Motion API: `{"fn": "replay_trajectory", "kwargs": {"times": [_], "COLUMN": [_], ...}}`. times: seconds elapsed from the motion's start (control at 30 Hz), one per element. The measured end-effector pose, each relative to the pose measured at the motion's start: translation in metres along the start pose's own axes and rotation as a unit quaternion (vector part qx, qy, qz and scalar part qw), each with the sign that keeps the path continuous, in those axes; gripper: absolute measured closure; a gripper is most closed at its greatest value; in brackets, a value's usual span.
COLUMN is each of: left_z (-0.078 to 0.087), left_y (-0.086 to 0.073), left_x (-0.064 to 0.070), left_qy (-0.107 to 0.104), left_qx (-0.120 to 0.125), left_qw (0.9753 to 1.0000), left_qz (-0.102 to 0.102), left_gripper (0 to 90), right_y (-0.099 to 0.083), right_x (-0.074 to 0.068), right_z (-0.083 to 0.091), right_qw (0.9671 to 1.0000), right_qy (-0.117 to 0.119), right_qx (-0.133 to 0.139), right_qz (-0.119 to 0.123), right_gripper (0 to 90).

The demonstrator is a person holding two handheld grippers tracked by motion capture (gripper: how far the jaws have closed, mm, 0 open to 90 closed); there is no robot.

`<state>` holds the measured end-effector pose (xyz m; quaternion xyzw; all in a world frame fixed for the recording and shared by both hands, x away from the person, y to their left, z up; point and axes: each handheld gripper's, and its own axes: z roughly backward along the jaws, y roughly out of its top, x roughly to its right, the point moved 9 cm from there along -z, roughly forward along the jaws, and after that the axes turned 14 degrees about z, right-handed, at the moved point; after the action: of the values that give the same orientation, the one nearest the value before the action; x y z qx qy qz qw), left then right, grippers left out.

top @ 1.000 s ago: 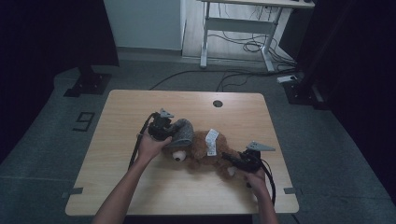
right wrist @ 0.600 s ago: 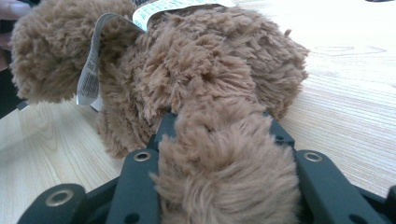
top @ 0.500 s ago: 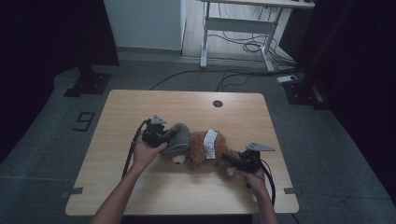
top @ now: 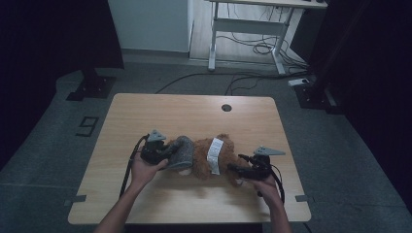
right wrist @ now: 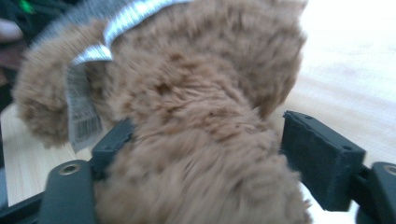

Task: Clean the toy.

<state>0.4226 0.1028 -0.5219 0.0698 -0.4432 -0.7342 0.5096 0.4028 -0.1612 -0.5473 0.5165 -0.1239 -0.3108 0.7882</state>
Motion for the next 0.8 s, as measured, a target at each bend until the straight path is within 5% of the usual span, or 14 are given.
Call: {"fn": "replay_trajectory", "kwargs": {"times": [0.13,0.3,0.8], "left_z": [0.008,0.018,0.03], "left_y": [-0.01,-0.025,-0.054], "left_x": [0.001,0.002,0.016], "left_qy": [-0.015,-0.027,-0.064], "left_qx": [0.006,0.011,0.013], "left_qw": [0.9998,0.9995,0.9978], "left_qz": [0.007,0.01,0.016], "left_gripper": [78.6,78.6,78.6], "right_y": [-0.016,-0.022,0.001], "right_x": [-0.007,-0.013,-0.026], "right_z": [-0.013,-0.017,0.016], "right_qw": [0.9986,0.9975,0.9978], "right_qy": [0.011,0.008,0.032], "right_qx": [-0.051,-0.063,-0.03], "right_qz": [0.007,0.031,0.049], "right_gripper": [20.3,29.7,24.8]}}
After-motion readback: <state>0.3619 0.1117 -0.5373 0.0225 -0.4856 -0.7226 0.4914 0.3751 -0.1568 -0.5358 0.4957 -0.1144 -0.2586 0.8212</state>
